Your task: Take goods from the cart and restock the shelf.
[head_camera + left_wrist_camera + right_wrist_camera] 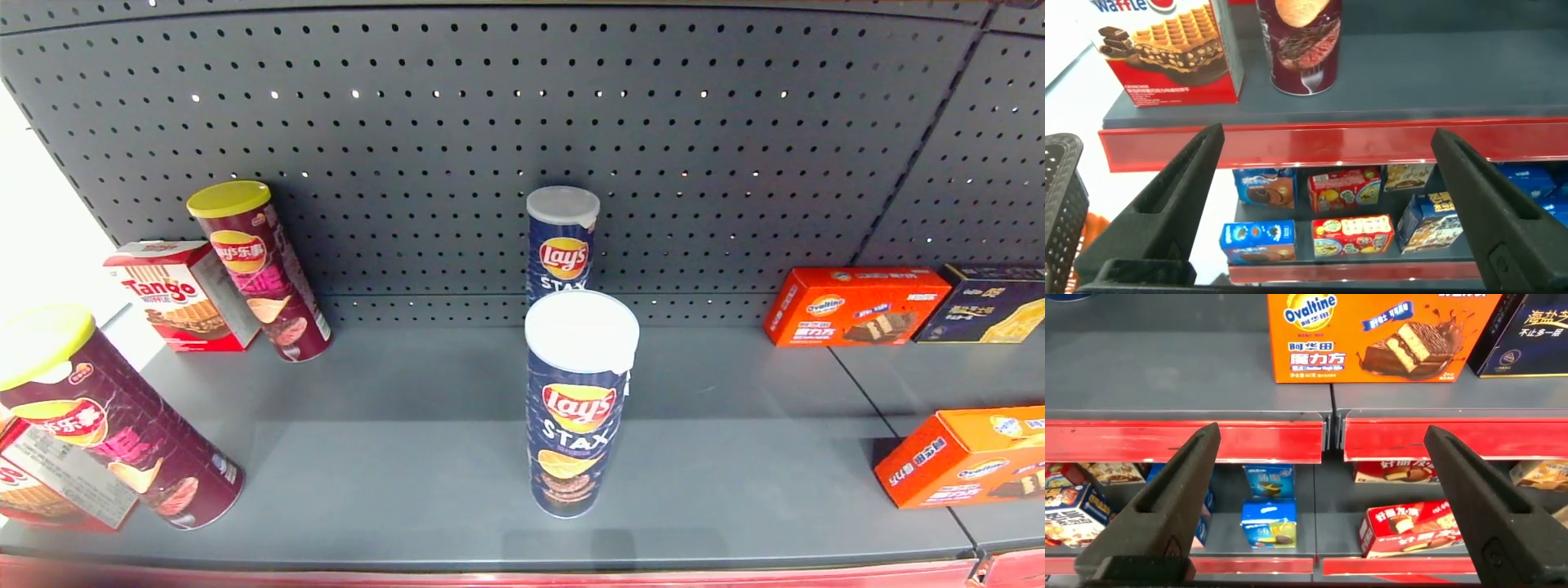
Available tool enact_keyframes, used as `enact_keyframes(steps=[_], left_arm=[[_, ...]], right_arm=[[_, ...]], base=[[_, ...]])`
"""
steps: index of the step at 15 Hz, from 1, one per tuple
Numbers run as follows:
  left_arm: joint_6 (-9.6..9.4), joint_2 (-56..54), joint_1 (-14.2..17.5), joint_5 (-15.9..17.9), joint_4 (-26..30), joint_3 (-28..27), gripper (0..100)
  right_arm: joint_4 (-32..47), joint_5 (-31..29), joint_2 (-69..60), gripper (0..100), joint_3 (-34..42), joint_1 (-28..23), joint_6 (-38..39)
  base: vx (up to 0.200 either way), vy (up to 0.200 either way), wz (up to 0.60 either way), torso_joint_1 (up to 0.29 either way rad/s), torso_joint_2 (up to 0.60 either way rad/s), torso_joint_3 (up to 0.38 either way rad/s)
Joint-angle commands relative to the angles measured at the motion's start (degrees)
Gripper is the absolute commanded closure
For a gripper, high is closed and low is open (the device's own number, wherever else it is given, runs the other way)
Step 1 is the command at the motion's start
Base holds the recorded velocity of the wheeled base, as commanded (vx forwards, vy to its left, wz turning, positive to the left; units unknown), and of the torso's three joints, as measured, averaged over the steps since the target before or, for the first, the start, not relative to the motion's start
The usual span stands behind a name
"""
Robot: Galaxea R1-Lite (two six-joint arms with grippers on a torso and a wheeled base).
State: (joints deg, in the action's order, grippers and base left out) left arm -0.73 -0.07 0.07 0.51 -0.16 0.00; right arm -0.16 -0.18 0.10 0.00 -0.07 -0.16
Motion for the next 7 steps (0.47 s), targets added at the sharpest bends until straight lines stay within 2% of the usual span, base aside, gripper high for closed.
enact_keyframes(steps=[1, 7], left_arm=[[-0.06, 0.07, 0.01, 0.02, -0.02, 0.00, 0], [-0.15, 0.07, 0.01, 0.19, -0.02, 0.00, 0]], right_arm=[[-0.02, 0.01, 0.17, 0, 0.00, -0.01, -0.02], [-0.02, 0.01, 0.08, 0, 0.00, -0.01, -0.02]], base=[[0.000, 0.000, 0.00, 0.000, 0.00, 0.000], [0.000, 0.000, 0.00, 0.000, 0.00, 0.000]])
